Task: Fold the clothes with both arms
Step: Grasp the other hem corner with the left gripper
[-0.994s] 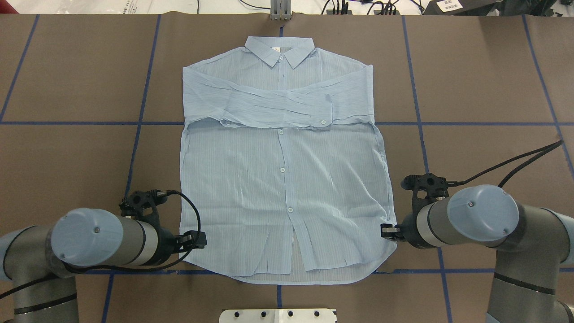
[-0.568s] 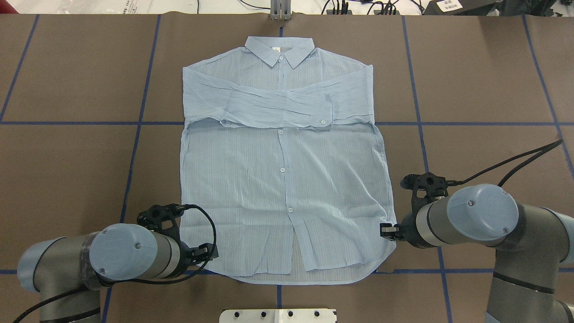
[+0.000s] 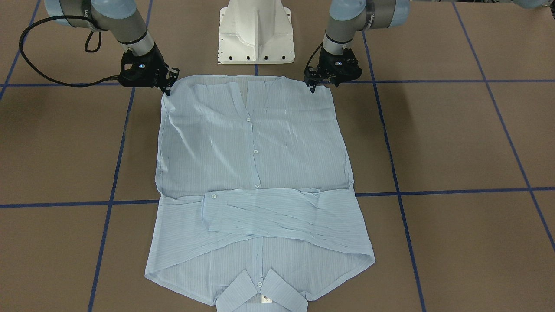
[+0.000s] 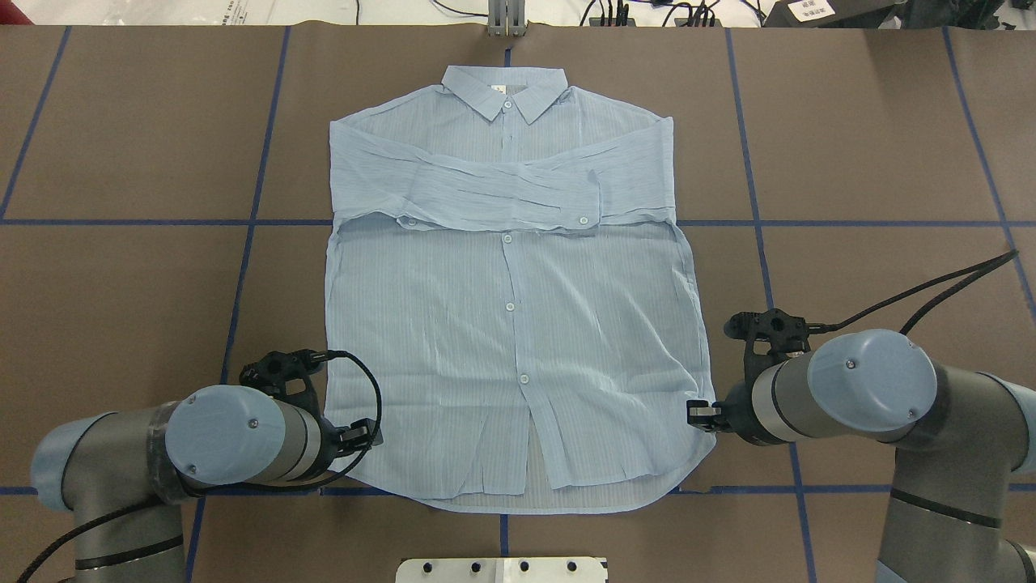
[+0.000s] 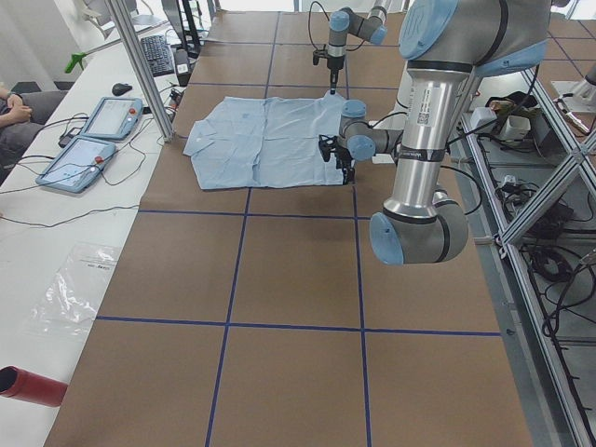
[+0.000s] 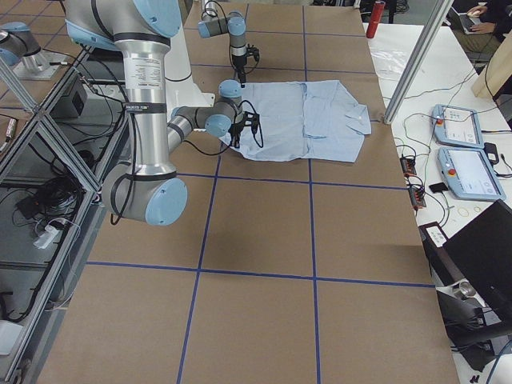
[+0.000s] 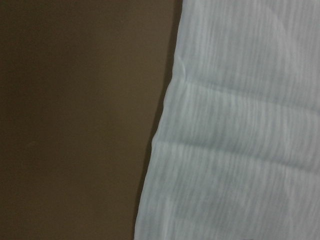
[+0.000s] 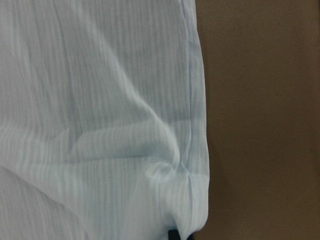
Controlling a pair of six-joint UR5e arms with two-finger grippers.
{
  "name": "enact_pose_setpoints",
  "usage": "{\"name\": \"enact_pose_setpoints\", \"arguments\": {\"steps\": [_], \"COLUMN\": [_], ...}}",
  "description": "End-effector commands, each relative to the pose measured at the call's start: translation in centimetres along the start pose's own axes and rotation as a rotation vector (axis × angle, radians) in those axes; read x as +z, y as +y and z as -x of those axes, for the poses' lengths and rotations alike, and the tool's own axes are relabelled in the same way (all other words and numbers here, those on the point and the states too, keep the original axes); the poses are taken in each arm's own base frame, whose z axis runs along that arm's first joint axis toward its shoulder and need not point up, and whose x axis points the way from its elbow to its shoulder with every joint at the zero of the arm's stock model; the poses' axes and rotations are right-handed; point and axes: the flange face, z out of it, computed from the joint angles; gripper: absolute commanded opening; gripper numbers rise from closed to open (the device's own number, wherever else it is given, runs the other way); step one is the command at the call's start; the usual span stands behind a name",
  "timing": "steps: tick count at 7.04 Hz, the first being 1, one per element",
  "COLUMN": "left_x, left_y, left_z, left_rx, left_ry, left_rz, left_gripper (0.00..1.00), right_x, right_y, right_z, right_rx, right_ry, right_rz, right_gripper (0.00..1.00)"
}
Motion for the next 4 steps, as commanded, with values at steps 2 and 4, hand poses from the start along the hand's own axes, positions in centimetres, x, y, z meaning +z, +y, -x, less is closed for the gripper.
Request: {"name": "enact_pose_setpoints", "arguments": {"steps": [2,4], "left_x": [1.19,1.1], "left_y": [-0.42,-0.31], "left_z": [0.16,0.05], "left_rx": [0.012,0.009], "left_ry": [-0.021,-0.018], "left_rz": [-0.007,-0.006], "left_gripper": [0.86,0.4], "right_x": [-0.04,-0.14], "right_y": [-0.21,-0.26], "right_z": [-0.12,-0.11], "right_rx": [0.002,0.005], "right_ry": [0.002,0.001], "right_rz": [-0.002,-0.003], "right_gripper": [0.0,0.0]}}
